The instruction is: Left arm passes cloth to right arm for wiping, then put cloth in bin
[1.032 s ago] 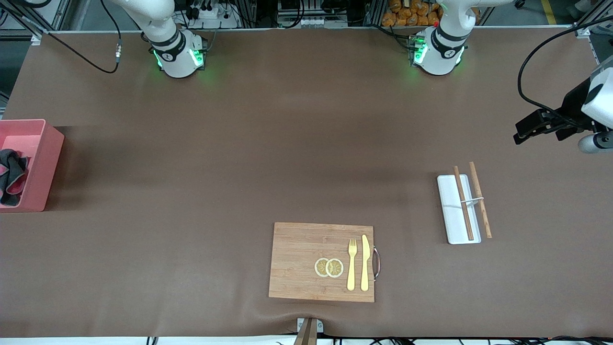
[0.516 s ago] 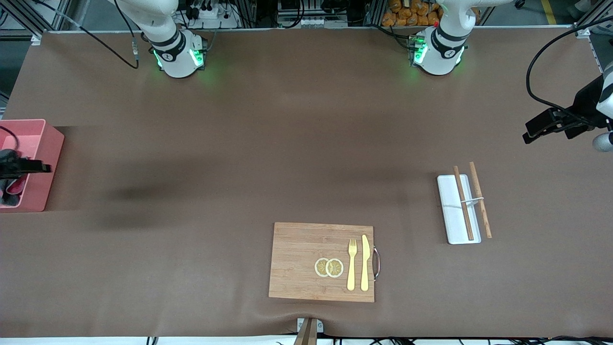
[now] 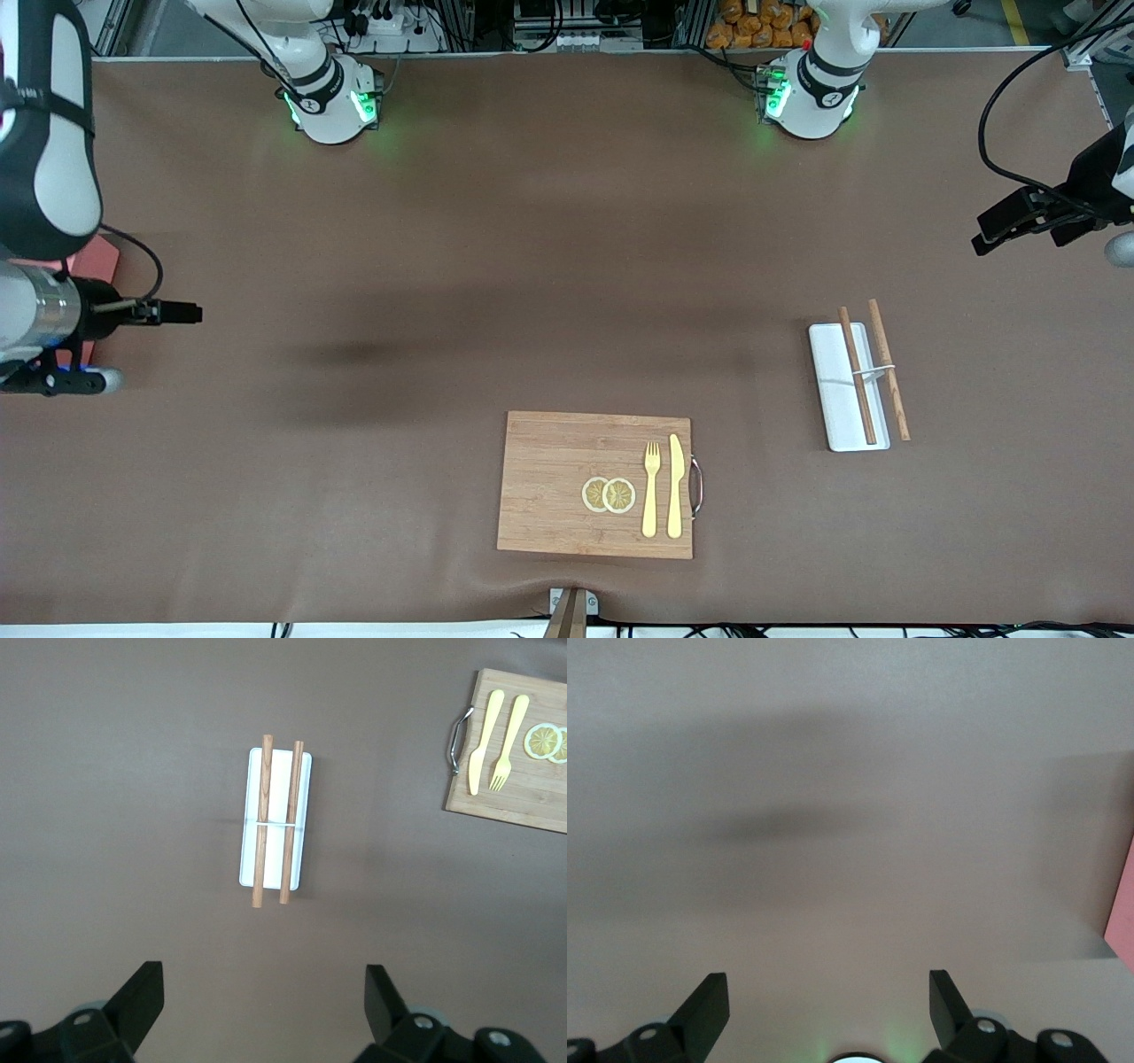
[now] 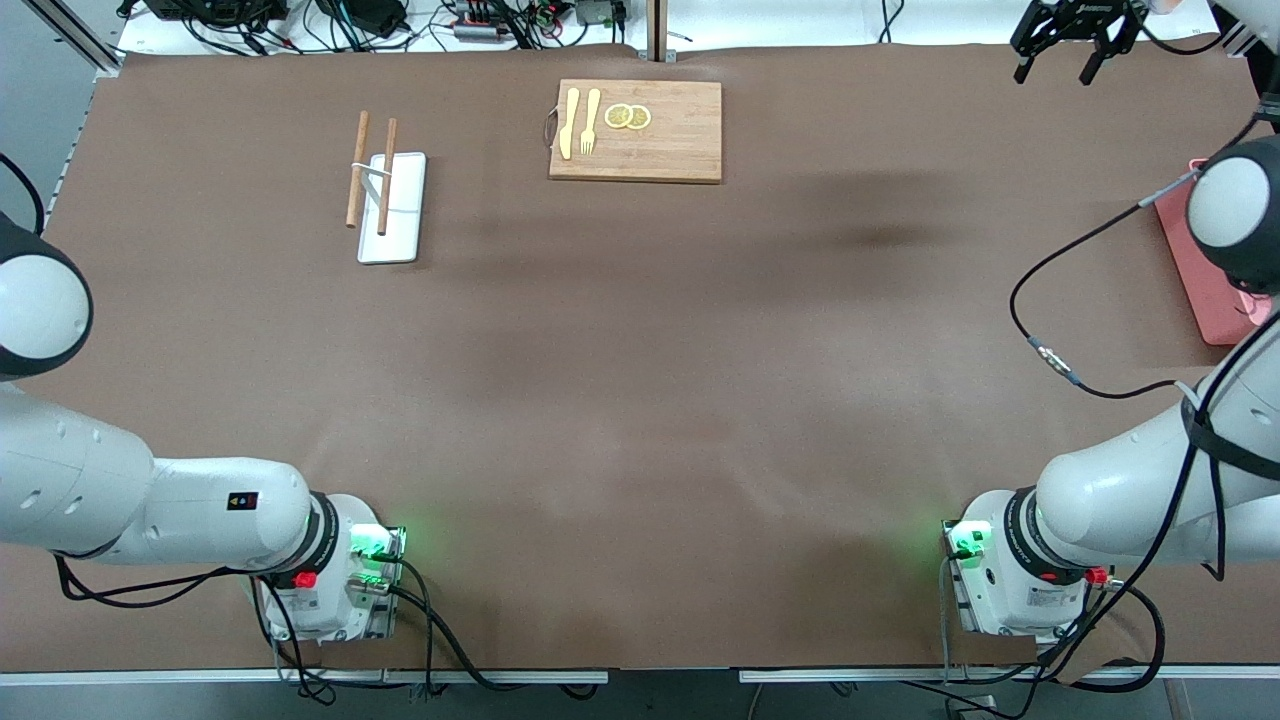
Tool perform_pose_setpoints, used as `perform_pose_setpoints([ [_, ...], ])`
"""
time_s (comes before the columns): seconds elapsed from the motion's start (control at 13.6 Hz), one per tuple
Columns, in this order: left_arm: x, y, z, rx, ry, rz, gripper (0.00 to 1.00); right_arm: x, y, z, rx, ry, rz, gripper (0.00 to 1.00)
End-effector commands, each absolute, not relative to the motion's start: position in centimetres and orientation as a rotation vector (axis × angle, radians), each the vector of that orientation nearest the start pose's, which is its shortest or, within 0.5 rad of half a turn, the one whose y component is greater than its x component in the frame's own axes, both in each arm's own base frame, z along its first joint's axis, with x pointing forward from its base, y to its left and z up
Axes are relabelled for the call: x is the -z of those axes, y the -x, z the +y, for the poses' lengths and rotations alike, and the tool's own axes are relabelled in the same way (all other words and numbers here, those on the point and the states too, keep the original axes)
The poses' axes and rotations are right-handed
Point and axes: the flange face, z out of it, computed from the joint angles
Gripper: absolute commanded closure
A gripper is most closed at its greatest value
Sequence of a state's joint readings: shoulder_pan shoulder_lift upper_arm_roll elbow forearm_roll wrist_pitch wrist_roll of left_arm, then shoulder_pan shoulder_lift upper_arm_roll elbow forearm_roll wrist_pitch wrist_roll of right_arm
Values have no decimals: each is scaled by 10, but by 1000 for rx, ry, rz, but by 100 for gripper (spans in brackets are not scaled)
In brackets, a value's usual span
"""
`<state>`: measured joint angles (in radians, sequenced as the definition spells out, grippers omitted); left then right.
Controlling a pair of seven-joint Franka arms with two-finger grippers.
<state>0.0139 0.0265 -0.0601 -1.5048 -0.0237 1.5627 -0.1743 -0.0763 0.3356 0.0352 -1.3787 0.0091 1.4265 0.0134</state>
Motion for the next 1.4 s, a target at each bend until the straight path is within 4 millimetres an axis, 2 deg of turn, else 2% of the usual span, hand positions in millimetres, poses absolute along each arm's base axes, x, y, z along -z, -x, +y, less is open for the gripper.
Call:
perform_pose_setpoints([
  [0.0,-646,-554,-26,50,3161,-183,0,-539,-572,-42,-317,3083,163,0],
  [0.15,-645,-554,-29,57,3162,-176,0,-554,-540,-47,-227,3091,191,0],
  [0.29,-646,-556,-29,81,3163,-182,0,-566,-529,-45,-191,3087,194,0],
  [0.37,-645,-557,-28,83,3162,-184,0,-571,-530,-43,-167,3066,195,0],
  [0.52,-646,-558,-27,91,3165,-179,0,-602,-541,-32,-47,3043,177,0],
  [0.59,-647,-559,-29,93,3167,-175,0,-621,-545,-23,12,3051,204,0],
  [0.66,-647,-561,-32,95,3166,-165,0,-631,-550,-6,44,3053,215,0],
  [0.74,-646,-561,-33,95,3168,-162,0,-641,-553,1,75,3056,221,0],
  [0.88,-655,-563,-35,126,3169,-155,0,-641,-557,0,81,3060,221,0],
  [1.18,-654,-566,-29,127,3148,-172,0,-630,-566,6,55,3067,204,0],
  [1.33,-653,-565,-25,108,3146,-164,0,-639,-567,8,78,3064,202,0],
])
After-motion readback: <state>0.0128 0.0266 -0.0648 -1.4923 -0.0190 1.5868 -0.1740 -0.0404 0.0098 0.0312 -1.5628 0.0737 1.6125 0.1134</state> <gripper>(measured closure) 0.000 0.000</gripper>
